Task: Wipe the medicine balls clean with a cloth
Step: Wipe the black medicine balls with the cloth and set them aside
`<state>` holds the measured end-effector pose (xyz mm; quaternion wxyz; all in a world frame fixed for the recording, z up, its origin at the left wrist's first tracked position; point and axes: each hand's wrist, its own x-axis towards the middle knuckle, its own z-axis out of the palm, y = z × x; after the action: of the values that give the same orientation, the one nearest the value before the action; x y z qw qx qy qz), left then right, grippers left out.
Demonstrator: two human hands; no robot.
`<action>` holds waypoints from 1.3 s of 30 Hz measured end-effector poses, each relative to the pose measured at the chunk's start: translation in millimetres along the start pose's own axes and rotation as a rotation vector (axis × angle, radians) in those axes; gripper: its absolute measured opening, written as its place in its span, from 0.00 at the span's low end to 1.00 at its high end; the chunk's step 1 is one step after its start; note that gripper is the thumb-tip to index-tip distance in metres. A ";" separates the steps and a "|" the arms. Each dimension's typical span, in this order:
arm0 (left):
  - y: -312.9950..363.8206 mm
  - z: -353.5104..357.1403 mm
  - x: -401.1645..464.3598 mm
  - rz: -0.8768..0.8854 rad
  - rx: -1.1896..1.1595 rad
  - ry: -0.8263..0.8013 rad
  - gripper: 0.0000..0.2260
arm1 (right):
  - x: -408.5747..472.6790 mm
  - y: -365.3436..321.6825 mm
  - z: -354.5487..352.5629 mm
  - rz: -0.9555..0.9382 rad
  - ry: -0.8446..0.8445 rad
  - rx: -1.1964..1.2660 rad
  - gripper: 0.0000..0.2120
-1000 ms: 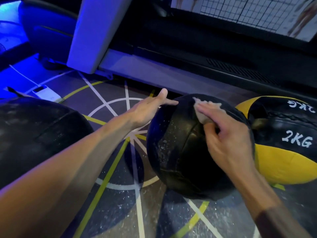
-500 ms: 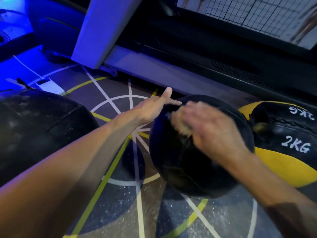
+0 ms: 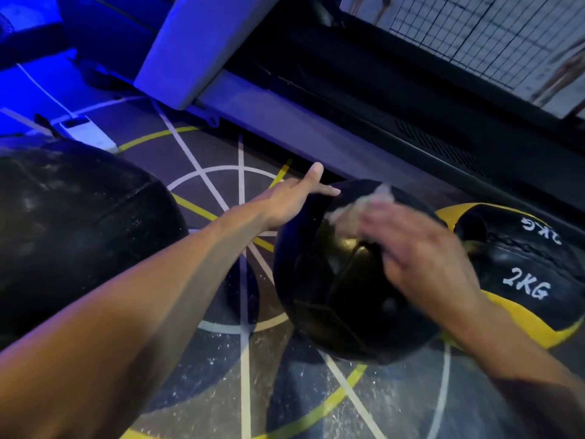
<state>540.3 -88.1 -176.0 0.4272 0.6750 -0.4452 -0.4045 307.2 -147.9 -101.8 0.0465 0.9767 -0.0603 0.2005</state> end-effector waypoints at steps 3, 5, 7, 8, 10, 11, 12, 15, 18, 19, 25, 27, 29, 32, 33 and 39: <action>1.8 -3.5 -5.3 -0.006 -0.045 -0.014 0.32 | -9.1 -10.9 20.6 0.125 -0.127 -0.072 0.23; 3.9 -6.0 -8.8 -0.054 -0.071 -0.028 0.32 | -34.9 -40.8 45.5 -0.181 -0.377 -0.074 0.20; 6.5 -7.6 -10.9 -0.079 -0.071 -0.066 0.34 | -39.7 -55.1 48.9 -0.419 -0.599 0.007 0.18; 9.3 -8.6 -11.1 -0.081 -0.077 -0.080 0.35 | -28.2 -47.2 46.0 -0.425 -0.573 0.035 0.19; 14.4 -12.3 -12.4 -0.102 -0.077 -0.069 0.36 | 8.1 -22.5 35.5 -0.189 -0.383 0.075 0.24; 16.8 -13.1 -12.6 -0.116 -0.074 -0.053 0.37 | 25.1 -6.6 28.3 -0.021 -0.281 0.069 0.24; 19.4 -12.8 -12.9 -0.124 -0.072 -0.039 0.37 | 36.9 2.7 23.3 0.131 -0.203 0.066 0.24; 22.6 -15.4 -11.1 -0.123 -0.065 -0.037 0.38 | 37.7 -7.4 41.0 0.233 -0.221 -0.007 0.21; 17.5 -18.4 -13.6 -0.105 -0.068 -0.057 0.39 | 4.1 -59.1 78.3 -0.184 -0.535 -0.021 0.13; 15.9 -17.9 -13.8 -0.104 -0.073 -0.064 0.39 | -3.9 -70.6 79.0 -0.307 -0.644 -0.025 0.11; 18.6 -17.4 -13.4 -0.125 -0.135 -0.035 0.38 | 60.0 3.4 39.7 -0.001 -0.419 -0.068 0.22; 19.6 -19.3 -10.9 -0.129 -0.113 -0.035 0.38 | 57.3 -5.1 45.6 0.015 -0.399 -0.238 0.19; 16.0 -21.0 -9.0 -0.109 -0.095 -0.069 0.41 | 31.0 -52.5 62.4 -0.186 -0.593 -0.452 0.15; 7.5 -20.0 -8.7 -0.108 -0.098 -0.061 0.40 | -26.4 -97.6 88.1 -0.493 -0.889 -0.216 0.06; 8.1 -18.9 -9.2 -0.104 -0.099 -0.061 0.39 | -33.2 -97.6 91.2 -0.523 -0.921 -0.160 0.05; 9.8 -17.0 -8.4 -0.114 -0.038 -0.033 0.37 | 4.2 -37.4 56.9 -0.244 -0.272 -0.046 0.22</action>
<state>551.2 -78.8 -160.2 0.4087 0.6843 -0.4053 -0.4477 338.1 -117.9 -154.7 0.0842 0.9936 0.0482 0.0580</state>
